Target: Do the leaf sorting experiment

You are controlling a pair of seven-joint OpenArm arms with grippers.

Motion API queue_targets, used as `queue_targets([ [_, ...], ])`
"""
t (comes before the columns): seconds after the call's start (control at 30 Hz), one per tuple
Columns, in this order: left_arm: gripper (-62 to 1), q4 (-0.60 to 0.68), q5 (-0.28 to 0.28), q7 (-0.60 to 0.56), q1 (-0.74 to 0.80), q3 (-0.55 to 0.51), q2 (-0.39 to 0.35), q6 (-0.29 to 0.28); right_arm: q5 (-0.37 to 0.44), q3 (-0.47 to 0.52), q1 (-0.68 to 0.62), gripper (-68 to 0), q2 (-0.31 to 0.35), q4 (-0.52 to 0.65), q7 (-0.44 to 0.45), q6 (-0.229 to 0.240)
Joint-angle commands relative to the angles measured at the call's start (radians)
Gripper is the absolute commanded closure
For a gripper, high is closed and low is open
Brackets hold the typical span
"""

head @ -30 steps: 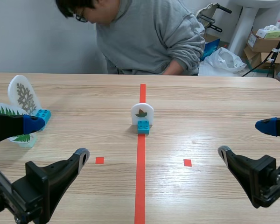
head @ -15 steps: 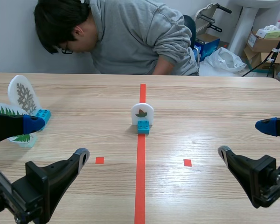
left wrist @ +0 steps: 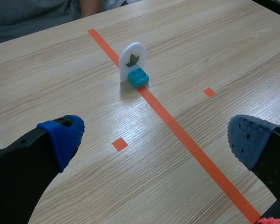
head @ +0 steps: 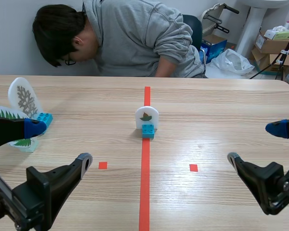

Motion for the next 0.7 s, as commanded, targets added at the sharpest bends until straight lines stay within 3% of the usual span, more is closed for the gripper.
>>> queue_targets([
  [0.0, -62.3, -0.002, -0.006, -0.010, -0.005, -0.005, -0.002, -0.002, -0.028, 0.009, 0.034, -54.7, -0.001, 0.012, 0.004, -0.013],
  [0.13, -62.3, -0.002, -0.006, -0.010, -0.005, -0.005, -0.002, -0.002, -0.062, 0.009, 0.086, -54.7, -0.003, 0.008, -0.092, -0.049],
  [0.23, -62.3, -0.002, -0.006, -0.010, -0.005, -0.005, -0.002, -0.002, -0.065, 0.009, 0.160, -54.7, -0.018, -0.035, -0.176, -0.031],
  [0.4, -62.3, -0.002, -0.006, -0.006, -0.005, -0.005, -0.002, -0.002, -0.072, -0.008, 0.377, -54.7, -0.016, -0.226, -0.209, 0.204],
  [0.53, -62.3, -0.002, -0.006, 0.009, -0.005, -0.005, -0.002, -0.002, -0.071, -0.095, 0.593, -54.7, -0.014, -0.432, -0.208, 0.362],
  [0.67, -62.3, -0.002, 0.003, 0.013, -0.005, -0.005, 0.000, -0.002, -0.072, -0.232, 0.813, -54.7, -0.019, -0.637, -0.171, 0.373],
])
